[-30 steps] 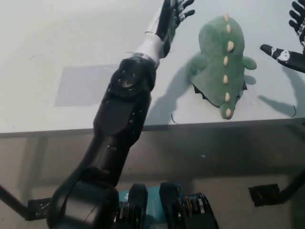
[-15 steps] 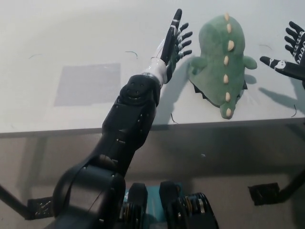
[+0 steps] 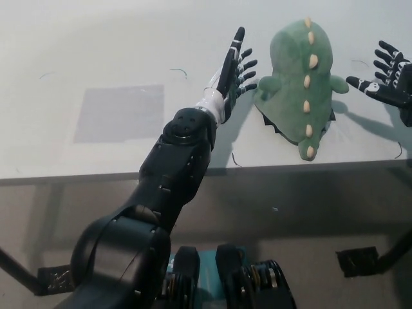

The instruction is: Use both hands to pick up a dinasour on the right side and move it to the left side

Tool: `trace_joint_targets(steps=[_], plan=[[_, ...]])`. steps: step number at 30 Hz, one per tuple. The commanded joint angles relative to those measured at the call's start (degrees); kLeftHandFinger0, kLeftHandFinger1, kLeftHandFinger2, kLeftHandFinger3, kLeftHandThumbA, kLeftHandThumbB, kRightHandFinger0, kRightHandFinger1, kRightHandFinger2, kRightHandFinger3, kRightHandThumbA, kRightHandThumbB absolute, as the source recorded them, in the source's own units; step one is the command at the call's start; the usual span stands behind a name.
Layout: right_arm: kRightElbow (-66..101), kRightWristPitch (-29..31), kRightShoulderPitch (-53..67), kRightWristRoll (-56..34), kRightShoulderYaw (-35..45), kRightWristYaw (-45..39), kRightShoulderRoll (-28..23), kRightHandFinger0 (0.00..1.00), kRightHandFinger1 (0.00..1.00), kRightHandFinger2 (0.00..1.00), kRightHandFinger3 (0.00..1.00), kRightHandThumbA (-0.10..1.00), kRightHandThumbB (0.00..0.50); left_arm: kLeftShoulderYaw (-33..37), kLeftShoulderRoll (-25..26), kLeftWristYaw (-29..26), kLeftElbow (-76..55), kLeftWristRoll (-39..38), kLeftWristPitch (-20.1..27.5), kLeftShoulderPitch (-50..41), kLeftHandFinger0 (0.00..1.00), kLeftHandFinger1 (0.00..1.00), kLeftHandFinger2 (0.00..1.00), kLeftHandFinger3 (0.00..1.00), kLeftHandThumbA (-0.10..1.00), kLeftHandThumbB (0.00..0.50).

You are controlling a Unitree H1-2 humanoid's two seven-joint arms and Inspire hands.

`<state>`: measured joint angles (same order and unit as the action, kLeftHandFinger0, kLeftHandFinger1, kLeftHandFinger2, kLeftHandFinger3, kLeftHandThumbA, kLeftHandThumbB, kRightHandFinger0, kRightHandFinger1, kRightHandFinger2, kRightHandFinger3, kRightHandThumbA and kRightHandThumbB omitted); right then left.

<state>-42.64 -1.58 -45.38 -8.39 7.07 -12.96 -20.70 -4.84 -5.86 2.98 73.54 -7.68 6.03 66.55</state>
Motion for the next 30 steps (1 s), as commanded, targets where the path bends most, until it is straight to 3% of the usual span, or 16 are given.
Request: trace_joint_targets(steps=[1,4,12,20,25,27,30], plan=[[-0.5,2.4,-4.1,-0.5,0.1,-2.0,-2.0,1.0,1.0,1.0,1.0,1.0,0.17,0.6,-0.1,-1.0,-0.4,1.0,2.0,3.9,1.0,1.0,1.0,1.0,1.0,0.376],[-0.7,1.8,-4.1,-2.2,1.0,-3.3,-1.7,1.0,1.0,1.0,1.0,1.0,0.204,1.4,-0.5,-1.6,0.0,1.8,1.8,4.0,1.0,1.0,1.0,1.0,1.0,0.375],[-1.5,1.7,-4.4,-2.2,0.9,-4.0,-0.6,1.0,1.0,1.0,1.0,1.0,0.203,2.8,-1.6,-3.9,0.5,3.0,0.8,3.6,1.0,1.0,1.0,1.0,1.0,0.35],[-6.0,3.1,-5.7,-1.3,0.3,-3.7,0.6,1.0,1.0,1.0,1.0,1.0,0.255,3.4,-2.6,-5.2,1.8,3.9,-0.2,3.1,1.0,1.0,1.0,1.0,1.0,0.281],[-8.5,3.1,-5.3,-0.9,0.2,-2.9,1.5,1.0,1.0,1.0,1.0,1.0,0.2,3.4,-2.9,-5.4,3.1,4.0,0.9,1.8,1.0,1.0,1.0,1.0,1.0,0.298],[-9.4,3.6,-4.9,-1.4,0.5,-3.4,1.9,1.0,1.0,1.0,1.0,1.0,0.229,3.2,-3.0,-5.3,3.1,3.8,0.5,1.3,1.0,1.0,1.0,1.0,1.0,0.336],[-10.9,4.1,-5.0,-1.1,0.5,-3.0,2.3,1.0,1.0,1.0,1.0,1.0,0.264,3.0,-3.0,-5.7,3.4,3.6,0.1,1.1,1.0,1.0,1.0,1.0,1.0,0.349]])
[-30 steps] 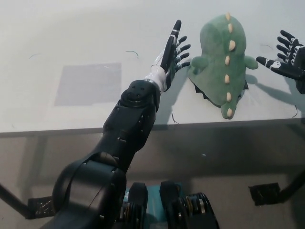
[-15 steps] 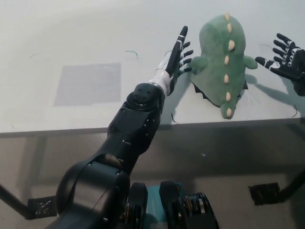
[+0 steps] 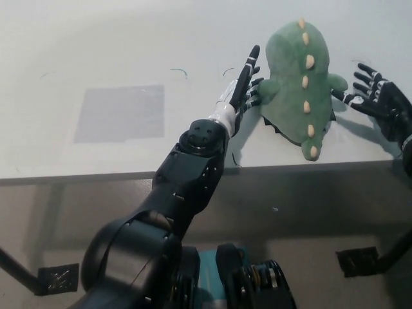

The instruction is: Use both hands to pick up a dinasour on the right side and move it to the left side

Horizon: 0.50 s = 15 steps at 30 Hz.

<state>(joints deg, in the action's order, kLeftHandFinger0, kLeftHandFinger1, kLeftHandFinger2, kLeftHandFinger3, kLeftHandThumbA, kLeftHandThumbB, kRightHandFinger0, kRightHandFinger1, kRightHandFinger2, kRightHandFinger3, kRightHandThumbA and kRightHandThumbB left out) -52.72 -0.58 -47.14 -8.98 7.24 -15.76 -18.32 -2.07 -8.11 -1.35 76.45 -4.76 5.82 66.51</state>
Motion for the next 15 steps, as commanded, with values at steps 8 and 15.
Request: trace_joint_targets(steps=[8,15], plan=[[-1.0,3.8,-2.0,-0.8,0.7,-0.2,1.0,1.0,1.0,1.0,1.0,1.0,0.263,0.4,-0.5,-1.4,0.7,0.9,0.7,-0.1,1.0,1.0,1.0,1.0,1.0,0.352],[-2.3,4.9,-1.8,-1.4,0.9,-1.3,1.2,1.0,1.0,1.0,1.0,1.0,0.258,0.9,-0.1,-1.2,0.9,1.4,1.2,-1.4,1.0,1.0,1.0,1.0,1.0,0.371]])
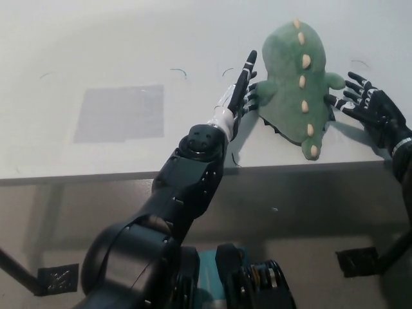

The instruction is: Use both hands to pick up a dinasour on the right side and move it to the left side

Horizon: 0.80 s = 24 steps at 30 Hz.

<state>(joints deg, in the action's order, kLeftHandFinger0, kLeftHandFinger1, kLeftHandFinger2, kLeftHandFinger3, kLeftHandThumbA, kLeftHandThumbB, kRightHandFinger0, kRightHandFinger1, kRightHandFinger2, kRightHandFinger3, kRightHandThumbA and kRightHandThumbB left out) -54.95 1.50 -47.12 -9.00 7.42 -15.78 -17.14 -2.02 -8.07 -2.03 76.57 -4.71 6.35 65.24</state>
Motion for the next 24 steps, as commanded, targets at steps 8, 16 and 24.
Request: trace_joint_targets(steps=[8,16,24], plan=[[0.8,3.3,-0.4,-2.4,1.3,-1.5,2.1,1.0,1.0,1.0,1.0,1.0,0.278,0.6,-0.3,-1.0,1.5,1.1,1.4,-1.5,1.0,1.0,1.0,1.0,1.0,0.379],[2.6,3.2,0.9,-1.0,0.0,0.9,5.3,1.0,1.0,1.0,1.0,1.0,0.241,1.5,-2.2,-1.4,1.4,1.9,1.0,-1.3,1.0,1.0,1.0,1.0,1.0,0.392],[2.1,2.7,-1.3,0.1,-0.8,4.0,8.2,1.0,1.0,1.0,1.0,1.0,0.303,-0.1,-4.3,-2.0,1.8,0.4,0.8,-0.2,1.0,1.0,1.0,1.0,1.0,0.393]])
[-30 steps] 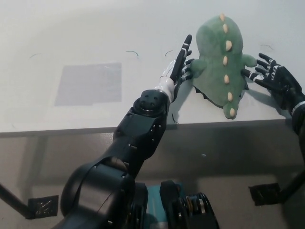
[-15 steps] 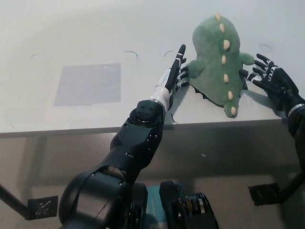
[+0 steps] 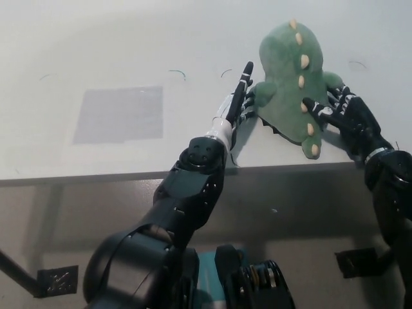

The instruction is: Use both hands to pick up a dinasour on the right side and move it to the left side

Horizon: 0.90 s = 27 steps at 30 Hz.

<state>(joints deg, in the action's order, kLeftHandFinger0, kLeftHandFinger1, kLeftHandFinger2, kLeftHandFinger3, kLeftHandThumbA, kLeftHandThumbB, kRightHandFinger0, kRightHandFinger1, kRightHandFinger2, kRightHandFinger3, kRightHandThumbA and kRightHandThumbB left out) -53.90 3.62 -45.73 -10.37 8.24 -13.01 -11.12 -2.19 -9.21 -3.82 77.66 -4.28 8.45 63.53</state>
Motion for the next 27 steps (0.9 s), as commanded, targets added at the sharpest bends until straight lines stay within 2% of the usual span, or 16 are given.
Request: trace_joint_targets(steps=[1,2,5,6,8,9,12,13,15,19,21,22,23,25,27], plan=[[1.3,0.8,-2.6,2.2,-2.2,1.6,2.2,1.0,1.0,1.0,1.0,1.0,0.304,0.0,-3.4,-0.3,0.7,0.1,-1.3,1.6,1.0,1.0,1.0,1.0,1.0,0.392],[1.7,1.1,-2.7,4.0,-3.4,3.2,2.3,1.0,1.0,1.0,1.0,1.0,0.295,0.2,-3.5,-0.3,0.7,0.4,-1.2,1.7,1.0,1.0,1.0,1.0,1.0,0.394],[4.3,2.6,-1.8,8.4,-5.9,8.7,3.4,1.0,1.0,1.0,1.0,1.0,0.22,1.7,-3.9,0.9,0.6,1.7,-0.2,2.2,1.0,1.0,1.0,1.0,1.0,0.327],[5.4,2.9,-1.3,9.4,-6.5,10.6,3.9,1.0,1.0,1.0,1.0,1.0,0.214,1.8,-4.2,1.1,0.7,1.6,-0.1,2.5,1.0,1.0,1.0,1.0,1.0,0.319],[6.3,3.2,-0.9,10.3,-7.0,12.8,4.5,1.0,1.0,1.0,1.0,1.0,0.209,1.1,-4.8,2.2,0.9,0.6,0.3,2.8,1.0,1.0,1.0,1.0,1.0,0.289],[6.1,3.2,-1.0,10.0,-6.8,13.3,5.0,1.0,1.0,1.0,1.0,1.0,0.236,0.5,-5.2,2.9,0.8,-0.2,0.0,3.1,1.0,1.0,1.0,1.0,1.0,0.287],[4.0,4.2,-2.1,9.2,-5.9,14.5,5.6,1.0,1.0,1.0,1.0,1.0,0.259,-0.7,-5.7,5.1,1.0,-1.5,-0.8,4.1,1.0,1.0,1.0,1.0,1.0,0.285],[4.1,4.3,-2.1,9.3,-5.9,15.0,5.8,1.0,1.0,1.0,1.0,1.0,0.263,-1.3,-5.9,7.0,0.8,-2.2,-1.0,4.5,1.0,1.0,1.0,1.0,1.0,0.245],[4.5,3.9,-2.4,9.4,-6.0,15.5,5.8,1.0,1.0,1.0,1.0,1.0,0.267,-1.9,-5.7,8.7,0.7,-2.8,-0.5,4.9,1.0,1.0,1.0,1.0,1.0,0.213],[6.0,2.6,-2.9,10.1,-6.7,16.7,5.9,1.0,1.0,1.0,1.0,1.0,0.265,-2.6,-5.2,11.3,0.7,-3.5,0.0,5.4,1.0,1.0,1.0,1.0,1.0,0.23],[6.6,2.0,-3.2,10.2,-6.6,17.5,6.1,1.0,1.0,1.0,1.0,1.0,0.235,-2.9,-5.1,12.2,0.8,-3.8,-1.0,6.1,1.0,1.0,1.0,1.0,1.0,0.254],[7.1,1.8,-3.2,10.3,-6.5,17.8,6.2,1.0,1.0,1.0,1.0,1.0,0.222,-2.9,-5.0,12.5,0.9,-3.8,-0.7,6.3,1.0,1.0,1.0,1.0,1.0,0.229],[7.3,1.7,-3.3,10.2,-6.3,18.1,6.2,1.0,1.0,1.0,1.0,1.0,0.22,-2.7,-4.9,12.9,1.0,-3.5,-0.3,6.5,1.0,1.0,1.0,1.0,1.0,0.228],[7.6,1.9,-3.3,10.7,-6.6,18.7,6.2,1.0,1.0,1.0,1.0,1.0,0.202,-1.8,-4.6,13.2,1.1,-2.5,0.6,6.8,1.0,1.0,1.0,1.0,1.0,0.256],[8.0,1.3,-3.2,10.5,-6.5,19.0,6.4,1.0,1.0,1.0,1.0,1.0,0.214,-1.3,-4.3,13.2,1.1,-2.0,0.6,6.8,1.0,1.0,1.0,1.0,1.0,0.244]])
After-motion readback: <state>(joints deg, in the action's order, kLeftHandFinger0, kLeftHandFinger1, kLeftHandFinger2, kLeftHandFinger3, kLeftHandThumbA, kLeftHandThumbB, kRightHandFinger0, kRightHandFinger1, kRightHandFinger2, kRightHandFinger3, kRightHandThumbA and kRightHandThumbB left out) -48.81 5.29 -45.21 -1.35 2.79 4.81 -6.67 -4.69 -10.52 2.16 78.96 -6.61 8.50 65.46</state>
